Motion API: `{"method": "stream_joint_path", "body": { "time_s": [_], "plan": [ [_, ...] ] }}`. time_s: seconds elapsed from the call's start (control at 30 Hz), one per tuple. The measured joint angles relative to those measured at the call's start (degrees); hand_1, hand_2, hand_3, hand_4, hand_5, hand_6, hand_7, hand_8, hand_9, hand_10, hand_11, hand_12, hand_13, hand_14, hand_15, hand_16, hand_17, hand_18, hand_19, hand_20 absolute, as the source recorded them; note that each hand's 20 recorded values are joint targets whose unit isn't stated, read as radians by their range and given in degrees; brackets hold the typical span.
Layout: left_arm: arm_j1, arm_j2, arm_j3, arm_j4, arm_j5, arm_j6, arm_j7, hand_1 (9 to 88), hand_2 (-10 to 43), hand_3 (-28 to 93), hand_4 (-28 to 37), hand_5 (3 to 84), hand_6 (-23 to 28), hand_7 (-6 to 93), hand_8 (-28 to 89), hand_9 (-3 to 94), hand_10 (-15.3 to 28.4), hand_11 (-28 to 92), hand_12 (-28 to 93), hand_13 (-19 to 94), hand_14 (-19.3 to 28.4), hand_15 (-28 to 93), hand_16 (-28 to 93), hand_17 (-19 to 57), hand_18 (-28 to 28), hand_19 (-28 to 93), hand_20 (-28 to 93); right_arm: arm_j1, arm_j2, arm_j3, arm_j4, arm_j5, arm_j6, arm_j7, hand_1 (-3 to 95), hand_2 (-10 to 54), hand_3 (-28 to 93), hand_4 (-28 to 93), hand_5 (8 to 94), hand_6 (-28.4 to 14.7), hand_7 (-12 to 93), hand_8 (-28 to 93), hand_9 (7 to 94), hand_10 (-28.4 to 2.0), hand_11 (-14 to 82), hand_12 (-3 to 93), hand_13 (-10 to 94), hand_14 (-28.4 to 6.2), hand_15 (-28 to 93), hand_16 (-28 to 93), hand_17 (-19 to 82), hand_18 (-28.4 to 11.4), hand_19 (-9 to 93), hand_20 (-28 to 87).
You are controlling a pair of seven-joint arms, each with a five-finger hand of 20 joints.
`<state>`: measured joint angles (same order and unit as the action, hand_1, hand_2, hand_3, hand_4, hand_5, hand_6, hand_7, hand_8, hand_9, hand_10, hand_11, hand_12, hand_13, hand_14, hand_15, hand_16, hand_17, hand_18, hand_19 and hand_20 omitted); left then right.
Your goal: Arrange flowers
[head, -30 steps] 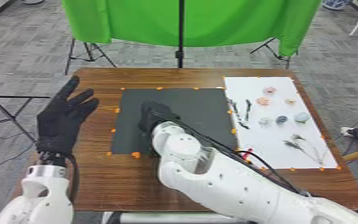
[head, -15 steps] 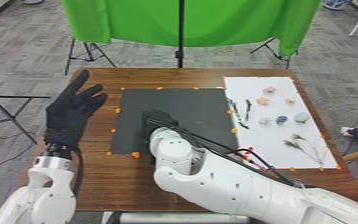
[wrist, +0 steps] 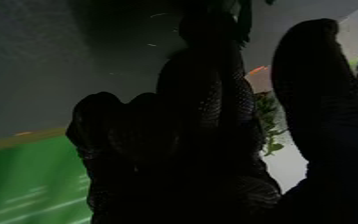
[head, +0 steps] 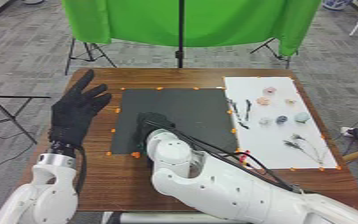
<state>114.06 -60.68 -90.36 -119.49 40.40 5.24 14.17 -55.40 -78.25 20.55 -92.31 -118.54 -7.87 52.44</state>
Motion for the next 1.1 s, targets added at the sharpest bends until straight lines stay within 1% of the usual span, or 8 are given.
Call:
{"method": "stream_joint_path", "body": {
  "time_s": [0.2,0.33,0.53,0.67,0.8,0.87,0.97,1.1],
  "plan": [
    [2.68,1.25,-0.39,-1.29,-0.55,1.53,2.68,21.6,5.3,83,-27.3,34.0,6.0,7.4,-8,35.1,19.8,21,11,23,28.4,56,-9,-8.0,28.4,53,5,-0.48,-0.13,0.59,-0.41,0.16,-0.46,-1.08,35.7,-9.5,66,-28,83.4,-3.5,21,-12,79.9,-13.9,60.0,25.4,79,-9.8,79,23,48,-23.4,93,43],
    [4.67,1.27,-1.55,-2.18,-0.75,2.30,3.08,21.8,5.4,83,-27.4,34.0,6.0,7.4,-8,35.1,19.8,21,11,23,28.4,57,-9,-8.0,28.4,53,5,-1.08,0.46,0.63,-1.85,-1.57,-0.05,-0.94,33.6,-9.4,66,-28,86.0,-3.6,21,-12,81.6,-14.1,59.4,25.4,80,-9.9,79,22,50,-24.1,93,44],
    [8.76,1.09,-3.04,-3.66,-1.69,3.55,4.45,21.3,5.6,82,-27.9,34.0,6.0,7.4,-8,35.3,19.8,21,11,23,28.4,57,-9,-8.0,28.4,53,5,-6.07,4.34,5.27,-10.25,-6.08,0.79,-0.88,32.4,-7.7,65,-26,85.3,-4.1,20,-11,80.9,-15.1,57.6,25.7,79,-11.0,78,23,49,-24.5,93,43],
    [11.82,0.85,-3.65,-4.28,-2.70,4.77,6.17,20.3,5.9,82,-28.1,34.0,5.9,7.5,-8,35.3,19.8,22,12,23,28.4,57,-9,-8.0,28.4,54,5,-9.95,9.20,9.49,-16.99,-5.04,2.51,-0.60,32.3,-6.1,67,-26,79.1,-5.2,19,-11,78.6,-16.0,51.5,22.9,76,-12.0,75,21,45,-24.7,93,32],
    [13.42,1.00,-3.33,-3.90,-5.42,6.26,8.54,19.3,6.1,81,-28.2,34.1,5.9,7.6,-8,35.4,19.8,22,12,23,28.4,57,-9,-8.0,28.4,54,6,-13.21,15.75,12.38,-22.90,-5.07,9.97,1.32,32.8,-5.8,70,-25,72.0,-6.1,17,-11,74.2,-17.6,47.8,20.9,71,-13.3,72,18,41,-24.8,93,18],
    [13.90,1.34,-3.04,-3.66,-8.49,7.04,9.48,19.0,6.1,82,-28.2,34.2,5.9,7.7,-8,35.4,19.7,22,12,23,28.4,57,-9,-8.0,28.4,54,6,-15.89,19.16,15.53,-26.03,-5.38,14.39,3.19,33.1,-5.7,70,-25,70.2,-6.2,16,-11,72.8,-17.7,45.3,19.6,69,-13.9,72,17,39,-24.8,93,15],
    [15.15,2.31,-2.40,-3.40,-12.24,7.88,12.81,18.9,6.2,82,-28.2,34.3,5.8,7.8,-8,35.5,19.7,22,12,24,28.4,57,-9,-8.0,28.4,54,6,-21.46,23.77,22.68,-30.42,-7.42,17.97,5.05,33.4,-5.6,71,-25,69.7,-6.3,16,-11,72.4,-17.8,44.0,19.1,69,-14.3,72,17,38,-24.9,93,14],
    [17.26,2.90,-2.40,-3.28,-12.23,8.54,15.10,18.8,6.2,82,-28.3,34.3,5.9,7.8,-8,35.6,19.7,22,12,24,28.4,57,-9,-8.0,28.4,54,6,-29.23,30.62,30.34,-34.51,-18.50,18.97,9.40,33.3,-5.5,71,-25,68.3,-6.4,15,-11,71.8,-17.9,43.5,19.0,68,-14.5,72,16,37,-25.0,93,13]
  ]
}}
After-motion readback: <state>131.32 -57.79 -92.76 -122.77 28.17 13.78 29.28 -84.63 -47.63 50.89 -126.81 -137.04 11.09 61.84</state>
